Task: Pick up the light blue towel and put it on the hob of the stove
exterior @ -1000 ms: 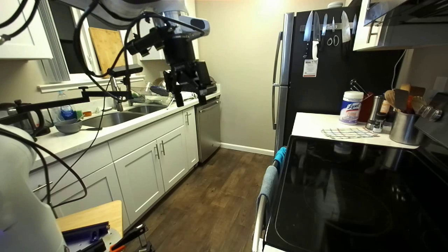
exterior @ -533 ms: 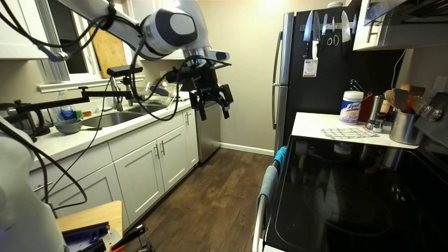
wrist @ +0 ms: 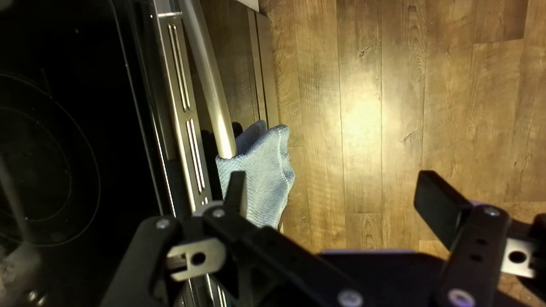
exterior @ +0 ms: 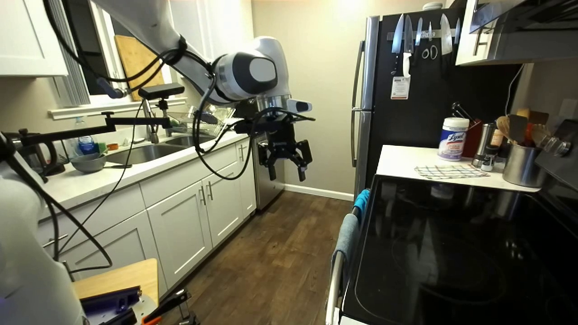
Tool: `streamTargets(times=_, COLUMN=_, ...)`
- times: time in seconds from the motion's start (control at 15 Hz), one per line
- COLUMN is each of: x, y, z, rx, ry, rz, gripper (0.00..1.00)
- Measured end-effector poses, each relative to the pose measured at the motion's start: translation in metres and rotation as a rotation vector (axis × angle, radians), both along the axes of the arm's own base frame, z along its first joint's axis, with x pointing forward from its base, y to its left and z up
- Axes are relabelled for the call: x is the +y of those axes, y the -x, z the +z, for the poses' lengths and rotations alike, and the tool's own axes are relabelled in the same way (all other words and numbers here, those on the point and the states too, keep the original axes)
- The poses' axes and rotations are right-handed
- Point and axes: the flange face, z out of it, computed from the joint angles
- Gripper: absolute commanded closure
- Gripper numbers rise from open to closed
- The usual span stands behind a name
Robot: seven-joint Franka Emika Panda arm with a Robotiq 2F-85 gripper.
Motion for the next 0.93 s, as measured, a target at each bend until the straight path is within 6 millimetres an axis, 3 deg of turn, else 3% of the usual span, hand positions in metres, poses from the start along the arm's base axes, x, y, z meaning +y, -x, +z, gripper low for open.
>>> streamTargets(times=0.33, x=-0.007, y=-0.017, z=-0.026, rx=0.044, ry=0.000, rz=-0.020, gripper=0.00)
streamTargets(times=0.93, x=-0.005, y=-0.020, z=-0.027, rx=0.044, ry=-0.001, rz=-0.021, gripper=0.00)
